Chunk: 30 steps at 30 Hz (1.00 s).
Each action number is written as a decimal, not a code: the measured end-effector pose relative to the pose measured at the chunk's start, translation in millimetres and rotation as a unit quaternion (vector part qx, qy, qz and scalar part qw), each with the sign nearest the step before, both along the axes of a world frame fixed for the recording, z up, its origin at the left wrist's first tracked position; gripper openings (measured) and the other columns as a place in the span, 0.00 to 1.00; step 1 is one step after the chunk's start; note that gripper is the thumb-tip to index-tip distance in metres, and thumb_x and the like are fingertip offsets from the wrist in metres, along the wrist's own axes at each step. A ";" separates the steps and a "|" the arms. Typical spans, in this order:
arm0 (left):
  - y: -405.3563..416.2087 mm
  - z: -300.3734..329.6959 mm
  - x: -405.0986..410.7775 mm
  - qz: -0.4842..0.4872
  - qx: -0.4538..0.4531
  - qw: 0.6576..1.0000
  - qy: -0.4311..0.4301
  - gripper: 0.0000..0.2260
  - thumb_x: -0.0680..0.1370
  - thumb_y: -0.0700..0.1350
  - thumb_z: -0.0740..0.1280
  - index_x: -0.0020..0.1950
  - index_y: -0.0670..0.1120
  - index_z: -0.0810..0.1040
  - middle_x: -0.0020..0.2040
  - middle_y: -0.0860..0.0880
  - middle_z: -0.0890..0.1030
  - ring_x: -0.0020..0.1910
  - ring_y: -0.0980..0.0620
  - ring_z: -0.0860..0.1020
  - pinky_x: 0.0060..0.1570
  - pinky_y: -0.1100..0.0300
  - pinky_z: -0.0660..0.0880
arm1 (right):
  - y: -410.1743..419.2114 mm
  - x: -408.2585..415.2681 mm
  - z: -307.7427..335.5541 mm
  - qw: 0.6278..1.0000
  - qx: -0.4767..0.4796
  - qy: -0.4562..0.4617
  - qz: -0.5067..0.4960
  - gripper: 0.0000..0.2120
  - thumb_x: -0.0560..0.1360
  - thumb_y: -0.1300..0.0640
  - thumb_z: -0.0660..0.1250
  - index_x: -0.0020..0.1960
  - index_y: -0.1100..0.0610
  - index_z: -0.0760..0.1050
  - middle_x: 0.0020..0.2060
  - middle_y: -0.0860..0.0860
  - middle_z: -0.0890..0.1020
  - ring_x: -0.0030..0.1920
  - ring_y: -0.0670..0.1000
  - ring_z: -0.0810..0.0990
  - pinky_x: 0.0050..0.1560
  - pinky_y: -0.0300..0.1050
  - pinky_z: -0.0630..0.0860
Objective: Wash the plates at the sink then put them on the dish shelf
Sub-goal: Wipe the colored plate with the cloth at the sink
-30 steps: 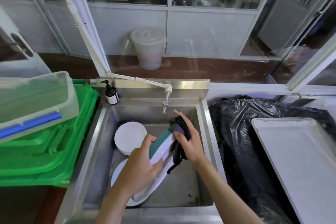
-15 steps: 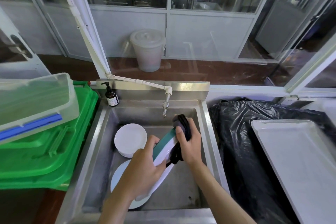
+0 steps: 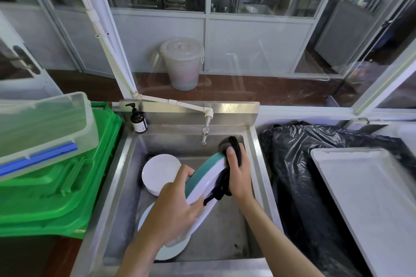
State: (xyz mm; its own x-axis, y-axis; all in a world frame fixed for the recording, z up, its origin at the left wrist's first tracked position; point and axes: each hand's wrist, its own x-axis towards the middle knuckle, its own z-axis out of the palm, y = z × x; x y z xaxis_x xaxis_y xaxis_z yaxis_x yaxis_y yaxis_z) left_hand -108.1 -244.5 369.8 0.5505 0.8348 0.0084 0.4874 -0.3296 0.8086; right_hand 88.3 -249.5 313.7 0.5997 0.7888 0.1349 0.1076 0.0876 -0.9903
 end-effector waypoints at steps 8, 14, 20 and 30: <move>5.8 2.1 1.5 0.005 -0.007 1.000 0.024 0.16 0.78 0.52 0.73 0.51 0.60 0.65 0.32 0.49 0.77 0.32 0.51 0.76 0.29 0.59 0.67 | 2.6 -23.1 17.1 0.972 0.102 -0.200 0.069 0.20 0.79 0.40 0.65 0.55 0.57 0.78 0.50 0.49 0.82 0.51 0.55 0.82 0.51 0.58 0.77; 2.7 14.3 -2.4 -0.033 0.016 0.999 0.022 0.16 0.77 0.52 0.73 0.52 0.61 0.64 0.34 0.53 0.75 0.33 0.54 0.73 0.30 0.61 0.67 | -3.5 11.5 -21.0 0.990 -0.025 0.132 -0.030 0.30 0.78 0.31 0.62 0.59 0.57 0.79 0.52 0.61 0.84 0.56 0.62 0.83 0.61 0.63 0.78; 19.5 16.5 -4.9 -0.088 0.001 0.996 0.031 0.14 0.77 0.53 0.72 0.55 0.58 0.67 0.37 0.52 0.76 0.37 0.53 0.73 0.39 0.60 0.72 | -13.0 19.0 -15.6 0.996 -0.006 0.061 -0.066 0.18 0.85 0.45 0.56 0.52 0.53 0.81 0.46 0.51 0.84 0.51 0.51 0.82 0.56 0.48 0.77; 27.6 31.1 18.6 -0.122 0.062 0.978 0.156 0.15 0.76 0.57 0.71 0.49 0.50 0.68 0.36 0.49 0.76 0.36 0.49 0.72 0.39 0.51 0.72 | -23.5 12.1 11.7 0.984 0.087 -0.154 0.011 0.16 0.80 0.46 0.63 0.51 0.59 0.79 0.43 0.48 0.83 0.45 0.52 0.83 0.46 0.49 0.78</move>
State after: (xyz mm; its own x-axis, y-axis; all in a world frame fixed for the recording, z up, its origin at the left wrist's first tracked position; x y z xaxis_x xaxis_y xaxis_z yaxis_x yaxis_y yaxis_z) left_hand -89.4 -216.9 400.9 0.7249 0.6817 -0.0995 0.5994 -0.5528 0.5789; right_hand 100.5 -272.9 325.4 0.4931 0.7495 0.4417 0.3958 0.2589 -0.8811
